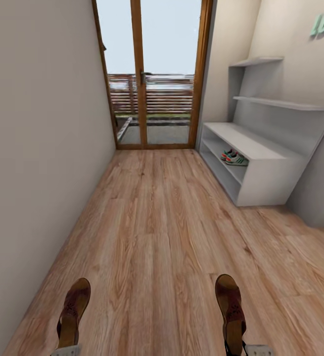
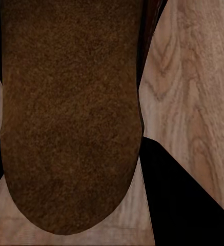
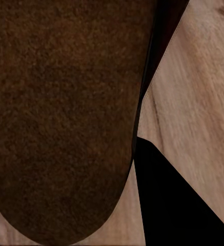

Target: Pick up the two gym shoes and the two sandals from the corridor floor and place them onto the hallstand (shoe rack) in the corridor, making sure they are on the rack and not on the floor. Arrange them so the two gym shoes are next to each other and the two sandals are next to each other.

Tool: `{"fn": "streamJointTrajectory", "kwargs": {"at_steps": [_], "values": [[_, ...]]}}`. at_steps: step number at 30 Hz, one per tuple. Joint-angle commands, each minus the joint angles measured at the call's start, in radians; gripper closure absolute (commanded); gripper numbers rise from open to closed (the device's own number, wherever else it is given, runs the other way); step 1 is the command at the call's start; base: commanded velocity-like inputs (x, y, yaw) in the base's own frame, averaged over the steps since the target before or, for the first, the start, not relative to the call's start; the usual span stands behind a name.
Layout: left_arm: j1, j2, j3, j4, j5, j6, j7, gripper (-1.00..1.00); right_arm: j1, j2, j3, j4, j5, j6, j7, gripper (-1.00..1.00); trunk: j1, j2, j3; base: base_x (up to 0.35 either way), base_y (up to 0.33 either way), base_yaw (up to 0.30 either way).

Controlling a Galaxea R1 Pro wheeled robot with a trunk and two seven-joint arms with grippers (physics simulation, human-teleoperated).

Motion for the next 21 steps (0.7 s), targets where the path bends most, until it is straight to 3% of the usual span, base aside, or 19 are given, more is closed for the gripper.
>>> {"fn": "streamJointTrajectory", "kwargs": {"at_steps": [1,21], "values": [[-0.001,0.000,0.009,0.000,-0.012,-0.003,-0.003,1.00,0.000,0.001,-0.008,0.000,-0.003,-0.002,0.010,1.00,0.000,0.000,-0.001,0.339,0.000,0.000],[-0.001,0.000,0.009,0.001,-0.012,-0.003,-0.003,1.00,-0.001,0.001,-0.008,0.000,-0.003,-0.002,0.010,1.00,0.000,0.000,-0.001,0.339,0.000,0.000]]}}
